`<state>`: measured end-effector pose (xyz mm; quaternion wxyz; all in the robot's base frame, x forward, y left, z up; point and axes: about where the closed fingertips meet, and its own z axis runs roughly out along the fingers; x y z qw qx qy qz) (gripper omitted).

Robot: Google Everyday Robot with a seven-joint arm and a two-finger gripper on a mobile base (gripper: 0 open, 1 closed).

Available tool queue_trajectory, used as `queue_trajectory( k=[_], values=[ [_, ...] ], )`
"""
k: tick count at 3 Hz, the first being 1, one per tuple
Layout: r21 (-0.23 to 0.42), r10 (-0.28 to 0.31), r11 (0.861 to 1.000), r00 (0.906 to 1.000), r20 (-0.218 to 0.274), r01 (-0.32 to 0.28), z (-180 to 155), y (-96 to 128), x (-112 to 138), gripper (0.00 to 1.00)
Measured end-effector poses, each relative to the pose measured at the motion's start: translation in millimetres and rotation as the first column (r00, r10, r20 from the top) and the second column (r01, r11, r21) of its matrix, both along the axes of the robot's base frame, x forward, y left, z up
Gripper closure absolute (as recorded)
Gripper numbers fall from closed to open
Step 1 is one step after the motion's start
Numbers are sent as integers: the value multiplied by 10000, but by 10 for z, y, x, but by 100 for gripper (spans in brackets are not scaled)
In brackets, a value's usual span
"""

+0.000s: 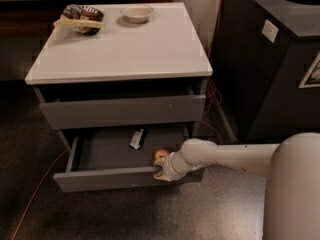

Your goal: Pick rxbar blueberry from middle drawer and place on counter

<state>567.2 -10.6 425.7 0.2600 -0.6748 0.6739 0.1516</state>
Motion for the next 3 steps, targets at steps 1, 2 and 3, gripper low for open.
queue_trajectory(
  k=[1,2,3],
  values=[
    [0,0,10000,10000,0,0,0,0,-1,30],
    [161,102,9998,9999,-72,-101,-12,34,-268,7],
    [529,372,9979,9991,-212,-360,-31,116,-906,0]
  ],
)
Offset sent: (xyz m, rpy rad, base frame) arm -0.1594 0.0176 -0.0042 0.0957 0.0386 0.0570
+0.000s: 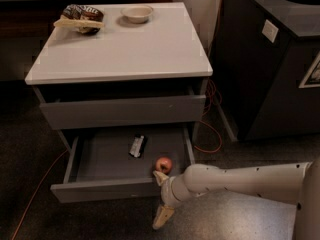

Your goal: Pick rxbar blueberry from middle drawer and place on counter

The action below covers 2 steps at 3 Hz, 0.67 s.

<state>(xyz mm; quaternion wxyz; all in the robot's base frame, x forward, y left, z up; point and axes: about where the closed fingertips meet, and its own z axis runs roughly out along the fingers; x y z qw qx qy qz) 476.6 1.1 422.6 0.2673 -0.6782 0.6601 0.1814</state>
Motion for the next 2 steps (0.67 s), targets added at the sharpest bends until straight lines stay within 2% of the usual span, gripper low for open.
queue_trajectory(
  k=[1,2],
  values=[
    [189,152,9997,9998,-98,-150,-13,65,-392,2],
    [240,239,9994,9997,-62,-237,14,102,-506,2]
  ],
)
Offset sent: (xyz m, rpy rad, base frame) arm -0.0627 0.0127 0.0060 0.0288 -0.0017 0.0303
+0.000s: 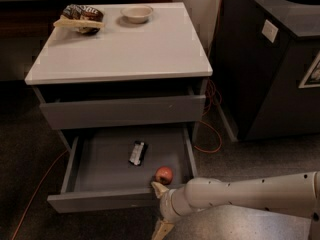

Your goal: Pick rxbar blueberry from middle drawer and place on counter

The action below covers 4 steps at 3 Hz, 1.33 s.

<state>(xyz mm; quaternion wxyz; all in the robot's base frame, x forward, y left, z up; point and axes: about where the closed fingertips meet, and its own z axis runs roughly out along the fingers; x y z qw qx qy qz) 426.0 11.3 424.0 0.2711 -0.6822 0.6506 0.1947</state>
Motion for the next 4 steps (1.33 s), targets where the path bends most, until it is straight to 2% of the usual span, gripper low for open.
queue_trajectory(
  k=[1,2,3,4],
  values=[
    [116,107,9999,9990,440,-112,197,38,-46,0],
    [155,152,9997,9907,1351,-174,715,107,-27,0],
    [66,159,9998,9868,1609,-172,1104,172,107,0],
    [275,-391,9990,9912,1263,359,1300,302,446,0]
  ],
)
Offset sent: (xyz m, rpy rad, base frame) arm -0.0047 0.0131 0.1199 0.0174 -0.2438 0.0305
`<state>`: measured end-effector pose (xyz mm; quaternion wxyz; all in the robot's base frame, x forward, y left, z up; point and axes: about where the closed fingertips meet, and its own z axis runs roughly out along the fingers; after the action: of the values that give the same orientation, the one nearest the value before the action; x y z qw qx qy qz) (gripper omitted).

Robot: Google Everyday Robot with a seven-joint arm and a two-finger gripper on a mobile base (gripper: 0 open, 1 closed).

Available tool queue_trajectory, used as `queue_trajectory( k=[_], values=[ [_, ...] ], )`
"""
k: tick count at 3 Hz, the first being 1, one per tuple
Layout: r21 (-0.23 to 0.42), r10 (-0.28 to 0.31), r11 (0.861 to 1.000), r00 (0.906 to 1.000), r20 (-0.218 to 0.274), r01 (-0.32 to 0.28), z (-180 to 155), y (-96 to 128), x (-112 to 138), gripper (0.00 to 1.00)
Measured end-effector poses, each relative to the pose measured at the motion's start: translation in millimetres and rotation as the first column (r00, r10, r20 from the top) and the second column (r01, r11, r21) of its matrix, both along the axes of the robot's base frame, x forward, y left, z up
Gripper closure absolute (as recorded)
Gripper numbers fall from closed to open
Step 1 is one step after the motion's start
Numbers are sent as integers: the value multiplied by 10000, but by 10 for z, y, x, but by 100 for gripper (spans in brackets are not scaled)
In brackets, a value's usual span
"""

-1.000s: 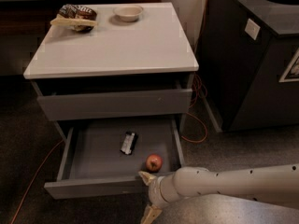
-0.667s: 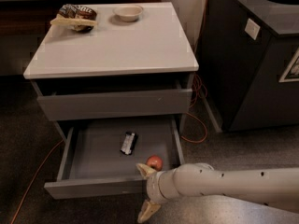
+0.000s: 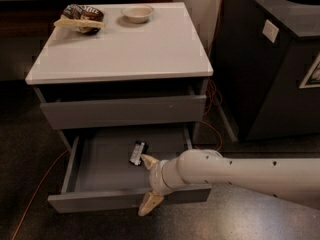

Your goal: Pick rxbar blueberry from middle drawer and place on counter

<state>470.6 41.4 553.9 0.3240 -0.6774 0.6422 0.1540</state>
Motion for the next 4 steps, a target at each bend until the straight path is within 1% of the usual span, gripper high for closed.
queue_trajectory(
  k=[1,2,3,4],
  values=[
    [314,-1166,9925,9919,-494,1183,53,137,490,0],
    [692,-2924,9511,9497,-1123,3010,35,245,938,0],
    [710,-2922,9505,9479,-1273,3025,10,269,918,0],
    [818,-3209,9373,9306,-1761,3387,-39,314,932,0]
  ],
)
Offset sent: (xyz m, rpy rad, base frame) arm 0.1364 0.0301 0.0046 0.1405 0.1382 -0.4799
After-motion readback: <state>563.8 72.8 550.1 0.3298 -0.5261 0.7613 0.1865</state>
